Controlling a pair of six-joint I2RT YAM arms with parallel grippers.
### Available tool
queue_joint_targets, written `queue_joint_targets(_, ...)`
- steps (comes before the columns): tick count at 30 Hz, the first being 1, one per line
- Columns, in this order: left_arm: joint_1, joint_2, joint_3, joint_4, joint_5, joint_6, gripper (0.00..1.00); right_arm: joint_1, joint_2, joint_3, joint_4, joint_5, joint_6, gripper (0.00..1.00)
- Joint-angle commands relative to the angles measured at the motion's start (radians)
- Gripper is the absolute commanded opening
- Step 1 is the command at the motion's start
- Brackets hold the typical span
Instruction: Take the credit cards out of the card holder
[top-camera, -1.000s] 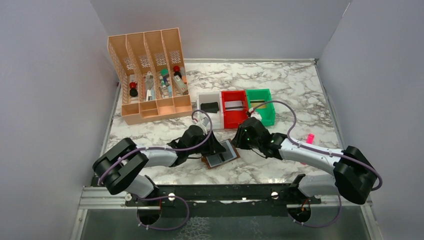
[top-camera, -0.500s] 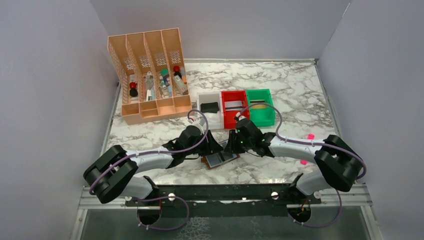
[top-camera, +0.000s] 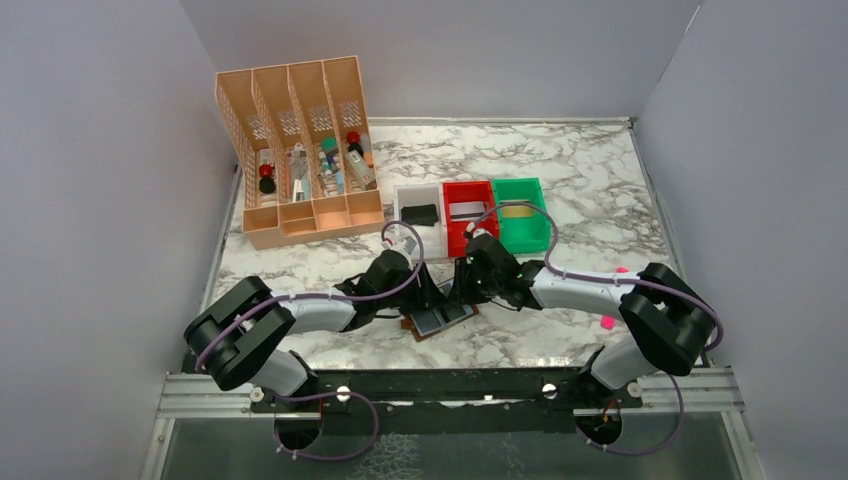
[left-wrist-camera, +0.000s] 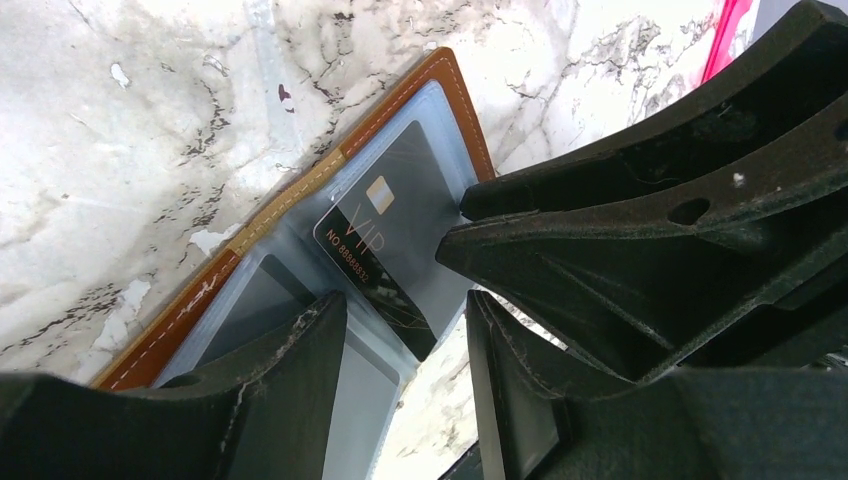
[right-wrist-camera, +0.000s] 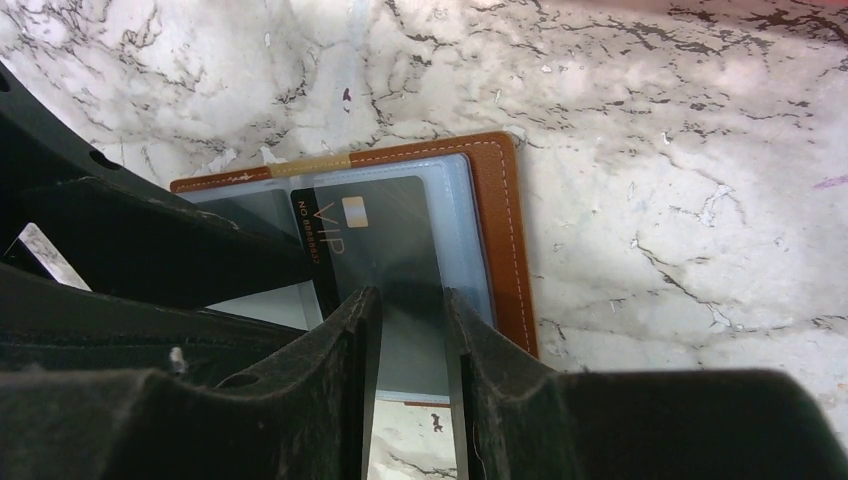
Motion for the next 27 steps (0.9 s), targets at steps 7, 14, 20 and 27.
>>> queue_joint_targets(7, -0.003, 0.057, -0.013, -0.024, -0.039, -0.018, 0.48, -0.003, 0.017, 0.0, -0.102, 0.084, -0.044, 0.36)
queue_joint_targets(14, -0.004, 0.059, -0.02, 0.002, -0.044, -0.039, 0.33, -0.003, 0.017, -0.03, -0.087, 0.077, -0.001, 0.33)
queue_joint_targets(20, -0.005, 0.054, -0.04, 0.027, -0.049, -0.054, 0.29, -0.003, 0.013, -0.047, -0.071, 0.056, 0.012, 0.32)
queue_joint_targets(27, -0.009, 0.088, -0.032, 0.077, -0.025, -0.068, 0.18, -0.003, 0.007, -0.052, -0.065, 0.049, 0.019, 0.32)
